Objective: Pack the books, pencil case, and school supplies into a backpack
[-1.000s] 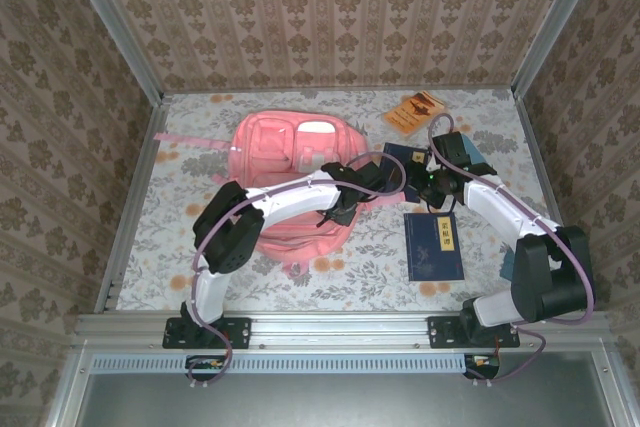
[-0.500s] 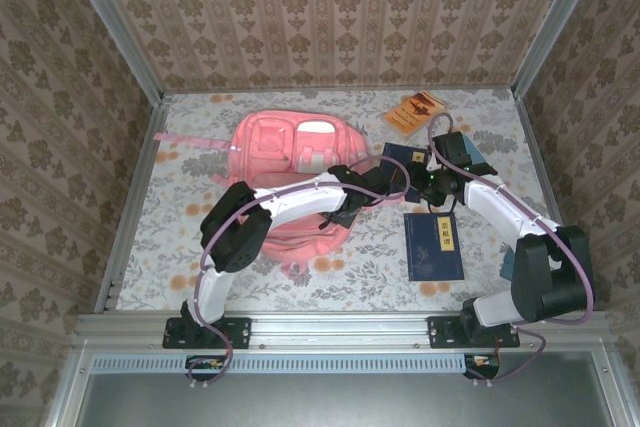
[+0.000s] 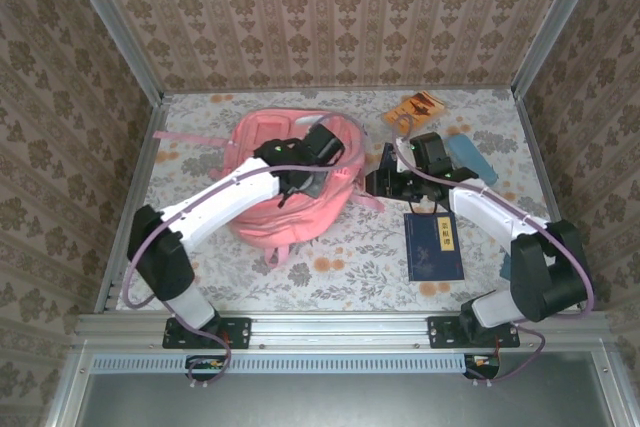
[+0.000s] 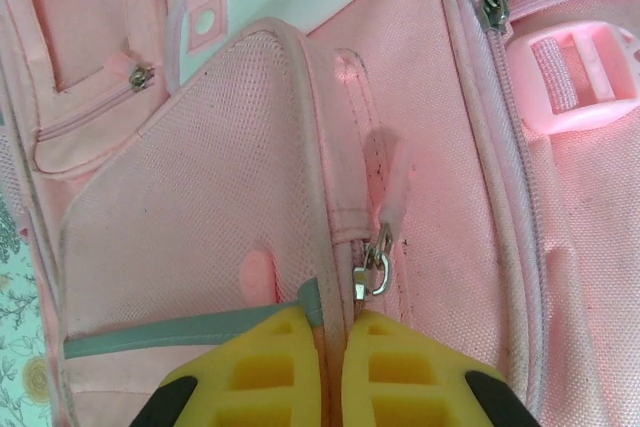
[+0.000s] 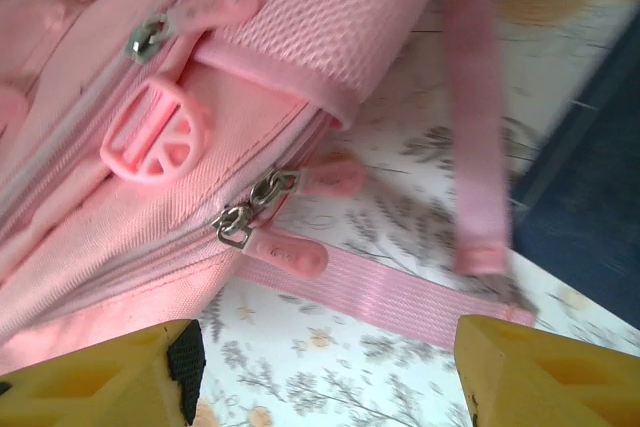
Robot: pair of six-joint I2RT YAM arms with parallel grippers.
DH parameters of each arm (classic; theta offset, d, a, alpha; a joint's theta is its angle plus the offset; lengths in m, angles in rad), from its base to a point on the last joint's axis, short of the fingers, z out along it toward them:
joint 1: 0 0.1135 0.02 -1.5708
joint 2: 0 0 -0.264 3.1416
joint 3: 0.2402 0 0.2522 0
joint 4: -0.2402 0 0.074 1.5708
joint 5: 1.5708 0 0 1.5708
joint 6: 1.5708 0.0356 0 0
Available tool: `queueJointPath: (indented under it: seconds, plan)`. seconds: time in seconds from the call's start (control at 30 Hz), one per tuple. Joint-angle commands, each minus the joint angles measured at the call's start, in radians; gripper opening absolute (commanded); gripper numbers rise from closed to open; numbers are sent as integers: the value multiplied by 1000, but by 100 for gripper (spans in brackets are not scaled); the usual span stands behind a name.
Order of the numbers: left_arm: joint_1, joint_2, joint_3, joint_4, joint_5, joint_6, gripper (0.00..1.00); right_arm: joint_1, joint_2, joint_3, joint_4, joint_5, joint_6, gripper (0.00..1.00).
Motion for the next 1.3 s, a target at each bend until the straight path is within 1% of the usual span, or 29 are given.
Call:
queueJointPath:
  seconds: [0.0, 0.07, 0.13, 0.23, 0.37, 0.47, 0.63, 0.73, 0.97, 1.13, 1.27]
  plan:
    - [32, -76, -17, 111, 38, 64, 0, 13, 62, 49, 75, -149, -51, 69]
    - [52, -96, -19, 124, 60, 65, 0, 18, 91, 62, 96, -220, -55, 65]
    - [65, -106, -19, 127, 60, 67, 0, 26, 103, 67, 99, -254, -69, 61]
    - [79, -114, -25, 131, 62, 66, 0, 28, 106, 57, 117, -261, -81, 55]
    - [91, -125, -37, 139, 74, 63, 0, 28, 134, 74, 112, -260, -104, 54]
    - [98, -128, -41, 139, 76, 55, 0, 30, 167, 100, 88, -260, -133, 50]
    - [108, -129, -43, 142, 84, 44, 0, 32, 215, 121, 79, -233, -171, 49]
    - [110, -130, -37, 141, 87, 45, 0, 32, 246, 135, 79, -242, -182, 50]
    - [114, -131, -7, 135, 94, 62, 0, 40, 275, 142, 114, -329, -218, 48]
    - [118, -129, 4, 135, 99, 70, 0, 40, 284, 161, 94, -353, -239, 44]
    - [119, -130, 11, 135, 100, 71, 0, 40, 295, 157, 92, -370, -249, 44]
